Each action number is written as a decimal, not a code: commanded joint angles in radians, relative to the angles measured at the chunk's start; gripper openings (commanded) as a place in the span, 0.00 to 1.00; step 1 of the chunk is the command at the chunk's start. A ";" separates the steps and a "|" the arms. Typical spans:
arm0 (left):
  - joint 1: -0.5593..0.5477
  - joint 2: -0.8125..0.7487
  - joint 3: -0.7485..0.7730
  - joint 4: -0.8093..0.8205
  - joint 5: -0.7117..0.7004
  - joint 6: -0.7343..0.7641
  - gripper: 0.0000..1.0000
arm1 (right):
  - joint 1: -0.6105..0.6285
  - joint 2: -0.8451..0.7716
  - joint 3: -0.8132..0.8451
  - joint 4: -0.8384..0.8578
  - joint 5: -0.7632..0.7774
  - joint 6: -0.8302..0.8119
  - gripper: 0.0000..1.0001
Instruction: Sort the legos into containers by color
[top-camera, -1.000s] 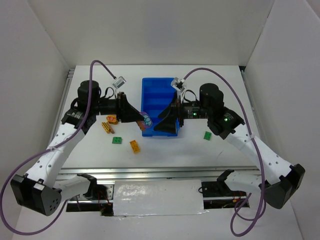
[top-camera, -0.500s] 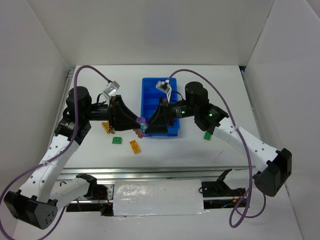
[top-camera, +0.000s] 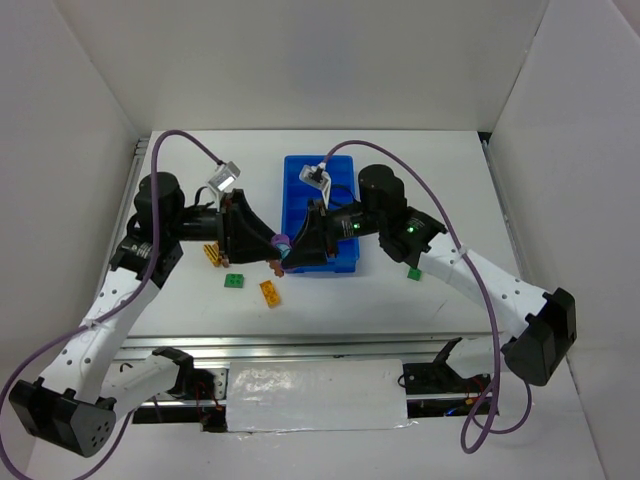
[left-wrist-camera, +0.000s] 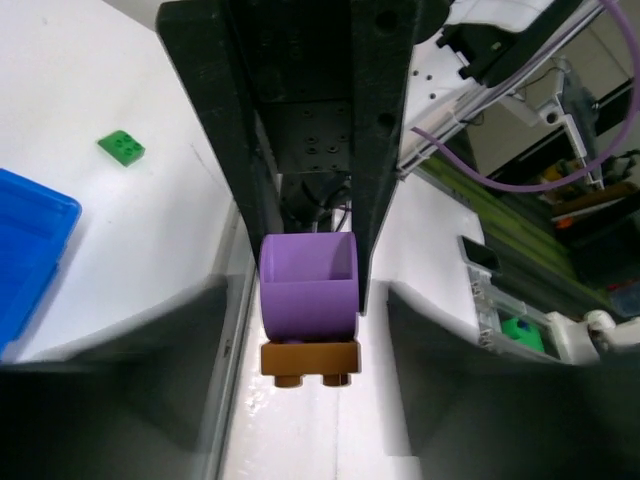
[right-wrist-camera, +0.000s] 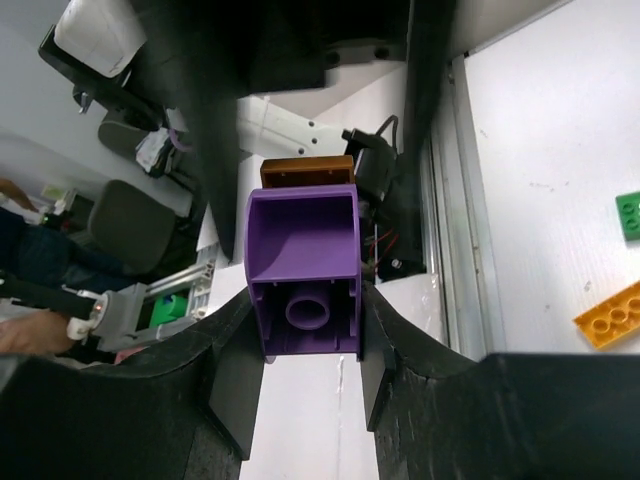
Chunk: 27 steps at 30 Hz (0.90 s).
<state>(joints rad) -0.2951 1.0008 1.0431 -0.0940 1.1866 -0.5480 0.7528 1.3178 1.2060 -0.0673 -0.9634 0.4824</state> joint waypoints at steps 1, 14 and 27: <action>-0.010 -0.007 0.012 -0.009 -0.057 0.057 0.85 | 0.006 -0.006 0.017 0.101 0.012 0.027 0.00; -0.010 -0.073 -0.049 0.183 -0.205 -0.098 1.00 | -0.020 -0.170 -0.140 0.245 0.255 0.096 0.00; -0.010 -0.094 -0.121 0.473 -0.091 -0.285 0.96 | -0.018 -0.236 -0.201 0.389 0.281 0.177 0.00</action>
<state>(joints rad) -0.3027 0.9302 0.9257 0.2138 1.0363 -0.7670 0.7353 1.0817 1.0008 0.2279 -0.6838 0.6285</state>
